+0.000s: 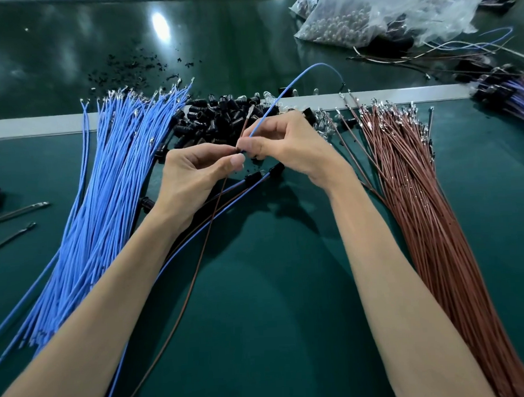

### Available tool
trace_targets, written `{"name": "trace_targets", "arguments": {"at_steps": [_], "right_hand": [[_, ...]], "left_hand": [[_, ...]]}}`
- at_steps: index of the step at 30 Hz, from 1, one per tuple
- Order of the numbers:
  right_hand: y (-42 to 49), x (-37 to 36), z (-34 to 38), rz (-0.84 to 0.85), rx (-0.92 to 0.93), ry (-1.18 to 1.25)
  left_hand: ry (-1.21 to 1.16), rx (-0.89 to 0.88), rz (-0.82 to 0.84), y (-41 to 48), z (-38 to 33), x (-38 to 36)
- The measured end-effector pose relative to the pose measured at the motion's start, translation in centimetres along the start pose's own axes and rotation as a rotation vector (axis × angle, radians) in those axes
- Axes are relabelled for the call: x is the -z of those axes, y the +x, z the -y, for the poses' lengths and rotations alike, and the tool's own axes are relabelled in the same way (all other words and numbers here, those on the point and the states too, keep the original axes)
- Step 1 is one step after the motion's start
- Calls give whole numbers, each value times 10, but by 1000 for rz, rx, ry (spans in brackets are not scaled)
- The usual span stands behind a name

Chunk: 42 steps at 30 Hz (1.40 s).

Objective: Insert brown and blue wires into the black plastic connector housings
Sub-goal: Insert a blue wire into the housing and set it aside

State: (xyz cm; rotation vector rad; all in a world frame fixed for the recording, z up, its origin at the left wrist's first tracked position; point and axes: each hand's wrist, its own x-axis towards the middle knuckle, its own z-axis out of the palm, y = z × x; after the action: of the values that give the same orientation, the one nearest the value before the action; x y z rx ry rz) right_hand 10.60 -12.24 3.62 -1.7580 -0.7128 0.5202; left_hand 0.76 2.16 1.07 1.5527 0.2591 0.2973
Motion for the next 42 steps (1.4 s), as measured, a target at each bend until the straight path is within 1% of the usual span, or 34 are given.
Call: {"name": "trace_targets", "arguments": {"at_steps": [2, 6, 7, 10, 11, 12, 15, 17, 18, 21, 22, 23, 26, 27, 28, 30, 31, 32, 33, 35, 36, 37, 38, 40, 41, 42], "right_hand": [[-1, 1, 1, -13, -11, 60], [4, -5, 3, -186, 31, 95], [5, -7, 2, -178, 37, 75], [3, -8, 1, -41, 12, 5], [2, -7, 1, -37, 3, 22], [1, -6, 2, -69, -5, 69], [3, -3, 3, -249, -43, 281], [5, -3, 3, -295, -41, 299], [5, -3, 2, -268, -38, 263], [1, -4, 0, -84, -60, 120], [0, -5, 0, -63, -73, 109], [0, -4, -1, -82, -90, 132], [5, -3, 0, -230, -126, 291], [6, -2, 0, -237, -119, 284], [5, -1, 0, -205, -108, 240], [1, -1, 0, -68, -89, 122], [-1, -1, -1, -25, -87, 88], [-1, -1, -1, -29, -93, 88], [0, -1, 0, -80, -111, 129], [4, 0, 1, -221, -139, 287], [6, -1, 1, -255, -137, 328], [6, 0, 0, -250, -127, 312], [5, 0, 0, -204, -110, 251], [1, -2, 0, -54, -85, 107], [-1, -2, 0, -21, -85, 73], [0, -1, 1, -33, -93, 80]], "left_hand": [[-6, 13, -29, 0, 1, 0], [27, 11, -10, 0, 1, 1], [33, 6, -1, 0, 1, 1], [24, -2, 23, 0, 1, 2], [20, -3, 31, 0, 1, 2], [18, -2, 35, 0, 1, 3], [27, 4, 51, 0, 1, 4], [27, 5, 61, 0, 2, 3], [20, 8, 58, 0, 3, 3], [4, 9, 50, 0, 3, 2], [10, 9, 51, 0, 2, 2], [16, 11, 52, 0, 2, 2], [26, 17, 58, 0, 0, 1], [30, 17, 59, 0, 0, 1], [33, 17, 59, 0, 0, 1], [34, 15, 58, -1, 0, 1], [34, 16, 56, -1, 0, 1], [33, 19, 51, -1, 0, 1], [30, 24, 45, -1, 0, 1], [31, 31, 40, -1, -1, 0], [32, 33, 40, -1, -2, 0], [28, 37, 39, -2, -2, -1], [23, 40, 38, -2, -2, -1], [22, 41, 39, -2, -3, 0], [22, 42, 42, -2, -3, 0], [19, 46, 44, -2, -3, 0]]}}
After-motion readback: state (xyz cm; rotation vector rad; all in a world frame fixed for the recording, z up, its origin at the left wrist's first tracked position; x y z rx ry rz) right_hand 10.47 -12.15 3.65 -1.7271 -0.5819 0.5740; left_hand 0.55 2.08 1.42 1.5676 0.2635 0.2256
